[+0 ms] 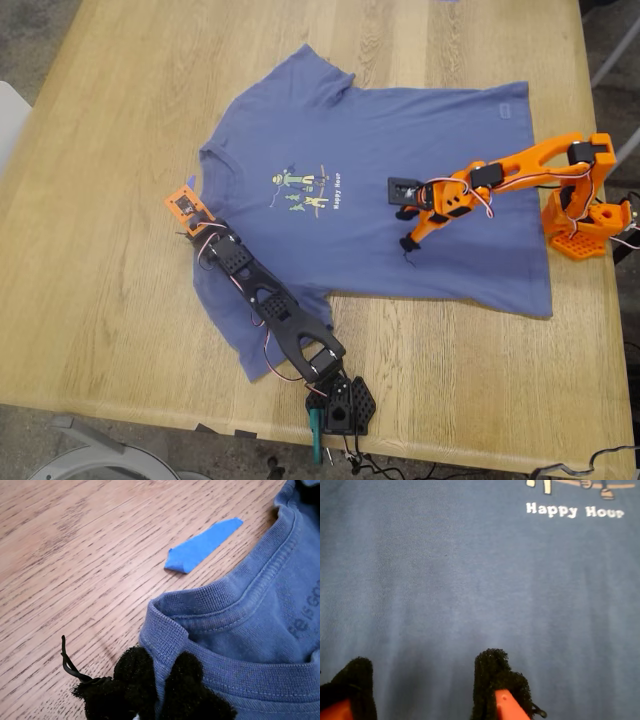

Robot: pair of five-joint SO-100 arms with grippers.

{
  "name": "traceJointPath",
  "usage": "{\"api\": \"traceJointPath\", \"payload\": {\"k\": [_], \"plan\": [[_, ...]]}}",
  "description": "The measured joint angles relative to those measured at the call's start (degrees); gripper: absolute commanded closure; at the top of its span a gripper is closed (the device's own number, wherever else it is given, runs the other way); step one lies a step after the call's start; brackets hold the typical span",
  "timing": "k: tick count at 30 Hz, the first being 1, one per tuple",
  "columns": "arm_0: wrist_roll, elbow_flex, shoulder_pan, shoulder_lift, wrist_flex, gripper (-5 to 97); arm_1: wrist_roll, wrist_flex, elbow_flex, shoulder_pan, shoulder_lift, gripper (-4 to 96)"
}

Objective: Fold a T-shirt

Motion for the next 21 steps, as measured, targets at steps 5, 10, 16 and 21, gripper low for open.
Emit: {"api": "traceJointPath", "payload": {"k": [5,10,16,21], "plan": [[0.0,0.0,0.0,0.9,2.4,92,4.0,-5.2,0.3,-1.3,-4.1,59.1],[0.0,0.0,0.0,2.1,5.6,92,7.6,-9.8,0.5,-3.2,-7.9,59.2],[0.0,0.0,0.0,3.3,8.5,92,11.4,-15.2,0.8,-3.4,-12.1,60.3],[-0.1,0.0,0.1,4.6,10.5,92,12.9,-21.5,-2.1,-2.2,-19.1,61.0]]}}
